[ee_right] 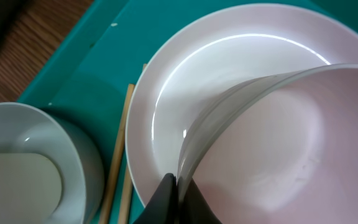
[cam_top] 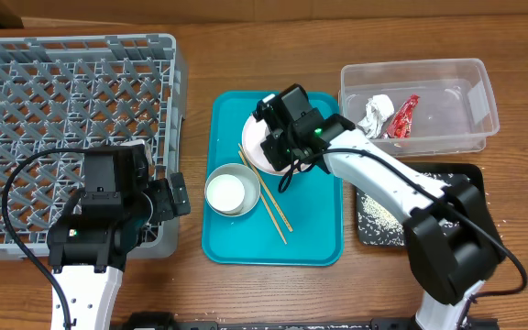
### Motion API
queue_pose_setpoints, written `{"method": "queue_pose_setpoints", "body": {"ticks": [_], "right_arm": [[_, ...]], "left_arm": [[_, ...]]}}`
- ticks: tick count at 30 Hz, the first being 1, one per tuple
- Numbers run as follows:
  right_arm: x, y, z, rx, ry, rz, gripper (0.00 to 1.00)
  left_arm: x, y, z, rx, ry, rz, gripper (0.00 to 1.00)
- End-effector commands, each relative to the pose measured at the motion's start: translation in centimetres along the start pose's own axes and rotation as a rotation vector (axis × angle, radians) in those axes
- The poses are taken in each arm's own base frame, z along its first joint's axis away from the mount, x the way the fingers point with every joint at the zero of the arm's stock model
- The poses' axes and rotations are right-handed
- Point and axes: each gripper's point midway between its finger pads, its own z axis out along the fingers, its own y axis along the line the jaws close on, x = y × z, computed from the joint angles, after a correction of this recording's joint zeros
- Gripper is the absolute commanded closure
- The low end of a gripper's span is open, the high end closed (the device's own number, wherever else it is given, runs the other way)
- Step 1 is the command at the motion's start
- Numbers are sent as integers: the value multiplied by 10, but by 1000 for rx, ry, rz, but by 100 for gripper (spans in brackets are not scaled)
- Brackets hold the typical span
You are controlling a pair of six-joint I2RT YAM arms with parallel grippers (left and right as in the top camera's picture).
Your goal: Sort waste into correct bins and load items into the dishwasher
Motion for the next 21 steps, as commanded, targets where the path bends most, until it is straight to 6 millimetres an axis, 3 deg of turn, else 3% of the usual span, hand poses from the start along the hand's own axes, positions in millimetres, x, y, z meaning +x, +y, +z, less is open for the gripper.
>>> {"method": "queue_pose_setpoints", "body": {"ticks": [1, 4, 7, 11, 14, 17, 21], "right_arm": [[-10, 5, -2, -15, -26, -2, 88], [-12, 10, -9, -40, -34, -4, 82], [-19, 14, -26, -53, -51, 17, 67], [-36, 20, -61, -61, -75, 83, 64], [-39, 41, -78, -163, -61, 115, 59], [-31, 68, -80, -278, -12, 150, 58], [-11, 90, -64, -291, 74, 171, 58]], "left_arm": [[-6, -5, -5, 16, -16, -7, 0], [-7, -5, -5, 16, -18, -7, 0], [-6, -5, -5, 15, -17, -7, 0], [-6, -5, -5, 15, -17, -7, 0], [-6, -5, -5, 15, -17, -7, 0], [-7, -5, -5, 15, -18, -7, 0], [-6, -5, -5, 16, -17, -7, 0]]}}
